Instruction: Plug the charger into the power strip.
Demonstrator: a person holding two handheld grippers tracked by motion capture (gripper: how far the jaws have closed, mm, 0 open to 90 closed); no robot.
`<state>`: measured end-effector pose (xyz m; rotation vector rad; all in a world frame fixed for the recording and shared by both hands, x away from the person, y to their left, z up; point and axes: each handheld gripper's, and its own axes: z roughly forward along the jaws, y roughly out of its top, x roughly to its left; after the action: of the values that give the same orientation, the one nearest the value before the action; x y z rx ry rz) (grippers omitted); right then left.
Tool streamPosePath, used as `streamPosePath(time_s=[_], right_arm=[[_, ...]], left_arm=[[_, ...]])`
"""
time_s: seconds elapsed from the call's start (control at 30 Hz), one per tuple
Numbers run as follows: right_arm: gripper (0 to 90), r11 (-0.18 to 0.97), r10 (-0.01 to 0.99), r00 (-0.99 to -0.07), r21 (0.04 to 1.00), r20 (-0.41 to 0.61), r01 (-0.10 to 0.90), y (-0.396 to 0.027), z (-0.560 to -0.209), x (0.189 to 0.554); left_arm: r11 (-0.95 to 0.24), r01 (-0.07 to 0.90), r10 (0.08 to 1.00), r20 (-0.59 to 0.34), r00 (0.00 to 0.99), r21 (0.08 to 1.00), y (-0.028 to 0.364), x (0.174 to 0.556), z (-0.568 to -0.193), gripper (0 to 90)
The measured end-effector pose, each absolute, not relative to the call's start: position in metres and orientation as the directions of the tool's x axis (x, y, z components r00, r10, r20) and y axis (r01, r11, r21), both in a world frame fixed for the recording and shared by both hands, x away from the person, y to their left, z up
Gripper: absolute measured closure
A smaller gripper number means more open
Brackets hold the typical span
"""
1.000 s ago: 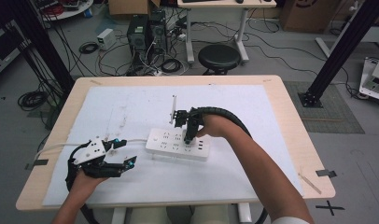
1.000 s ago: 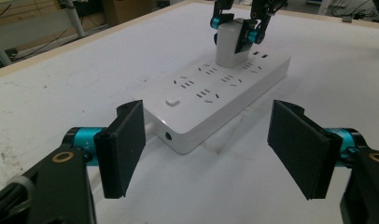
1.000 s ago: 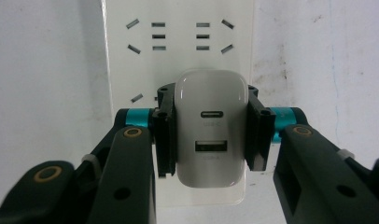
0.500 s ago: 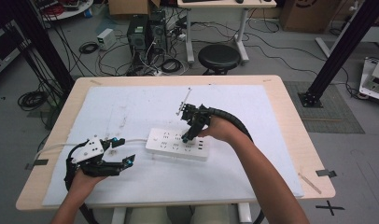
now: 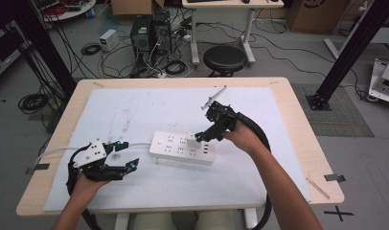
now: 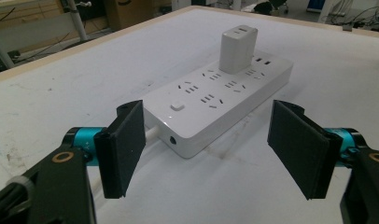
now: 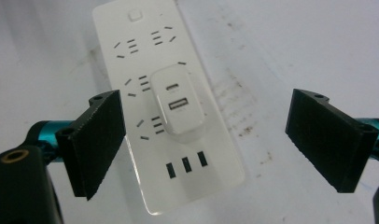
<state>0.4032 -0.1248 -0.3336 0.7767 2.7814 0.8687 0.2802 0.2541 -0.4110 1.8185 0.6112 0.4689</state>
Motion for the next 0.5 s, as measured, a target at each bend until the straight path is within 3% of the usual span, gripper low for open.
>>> streamPosePath(time_s=[0.33,0.5], right_arm=[[11.1,0.586,0.6,-0.797,0.639,0.07,0.498,-0.172,-0.344,0.382],[11.1,0.555,0.609,-0.791,0.679,0.061,0.48,-0.189,-0.345,0.371]], left_arm=[[-0.262,0.176,0.609,0.021,0.793,0.949,0.25,0.28,-0.409,27.8],[-0.265,0.173,0.606,0.024,0.795,0.949,0.247,0.279,-0.407,27.8]])
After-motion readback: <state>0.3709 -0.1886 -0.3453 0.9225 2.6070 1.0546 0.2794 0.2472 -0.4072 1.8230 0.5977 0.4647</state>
